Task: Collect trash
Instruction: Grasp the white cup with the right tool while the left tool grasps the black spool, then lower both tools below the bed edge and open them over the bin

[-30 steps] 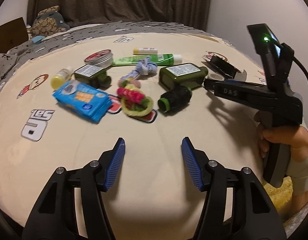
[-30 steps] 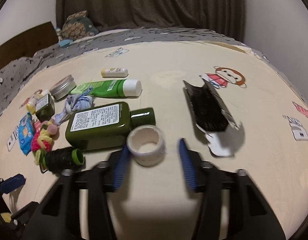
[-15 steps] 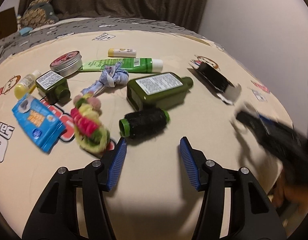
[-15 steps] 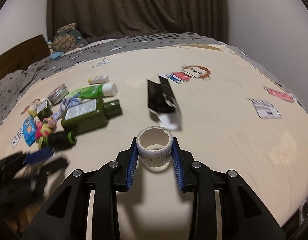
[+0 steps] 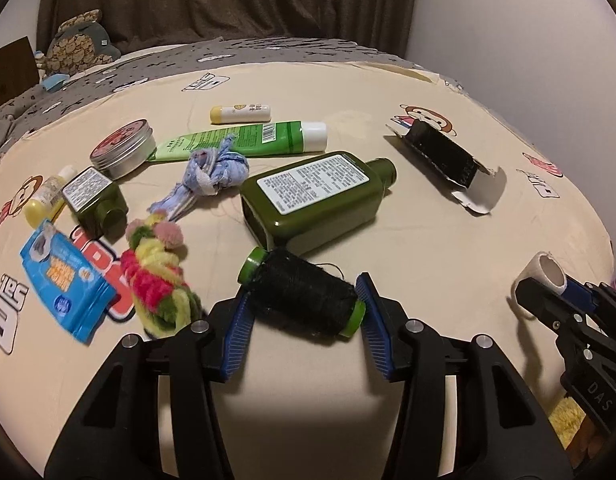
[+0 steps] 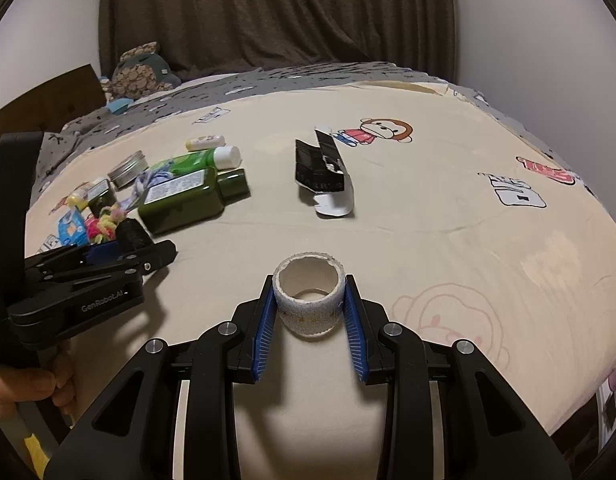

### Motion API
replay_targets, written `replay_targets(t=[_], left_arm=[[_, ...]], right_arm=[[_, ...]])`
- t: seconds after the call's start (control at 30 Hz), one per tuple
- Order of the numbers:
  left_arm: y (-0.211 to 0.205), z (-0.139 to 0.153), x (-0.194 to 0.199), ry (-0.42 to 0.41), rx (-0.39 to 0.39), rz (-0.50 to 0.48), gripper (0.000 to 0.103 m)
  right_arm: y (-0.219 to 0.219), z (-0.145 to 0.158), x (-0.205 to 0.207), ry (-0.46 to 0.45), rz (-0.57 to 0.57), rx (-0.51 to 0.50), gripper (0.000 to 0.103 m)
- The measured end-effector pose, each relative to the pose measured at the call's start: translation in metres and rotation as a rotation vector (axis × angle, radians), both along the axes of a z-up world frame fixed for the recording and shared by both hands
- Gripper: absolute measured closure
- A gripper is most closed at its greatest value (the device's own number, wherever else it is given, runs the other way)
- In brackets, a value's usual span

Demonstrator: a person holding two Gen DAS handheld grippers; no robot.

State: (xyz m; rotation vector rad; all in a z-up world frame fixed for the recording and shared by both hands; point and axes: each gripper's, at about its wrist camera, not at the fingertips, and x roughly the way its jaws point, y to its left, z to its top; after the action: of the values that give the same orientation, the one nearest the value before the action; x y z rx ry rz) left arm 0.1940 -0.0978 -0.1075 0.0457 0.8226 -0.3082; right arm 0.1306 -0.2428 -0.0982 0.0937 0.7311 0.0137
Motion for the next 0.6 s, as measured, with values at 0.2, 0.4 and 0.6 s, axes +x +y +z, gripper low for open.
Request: replay_targets(t=[0.2,0.4,0.6], left_arm=[[0.006,0.009,-0.034,-0.027,0.011,-0.031,0.055],[0.019,0.025,-0.09,-0.079,0.006,-0.056,0.055],[0.036,0.022,-0.135,-0.075,-0.015,-0.054,0.055]], right_arm=[[0.006,0.013,-0.026,-0.028,0.008,-0.017,0.07],[0.008,0.021,-0.061,-0.065,0.029,-0.006,0.07],[0.018,0.016,-0.092,-0.071,0.091,-0.029,0.069]])
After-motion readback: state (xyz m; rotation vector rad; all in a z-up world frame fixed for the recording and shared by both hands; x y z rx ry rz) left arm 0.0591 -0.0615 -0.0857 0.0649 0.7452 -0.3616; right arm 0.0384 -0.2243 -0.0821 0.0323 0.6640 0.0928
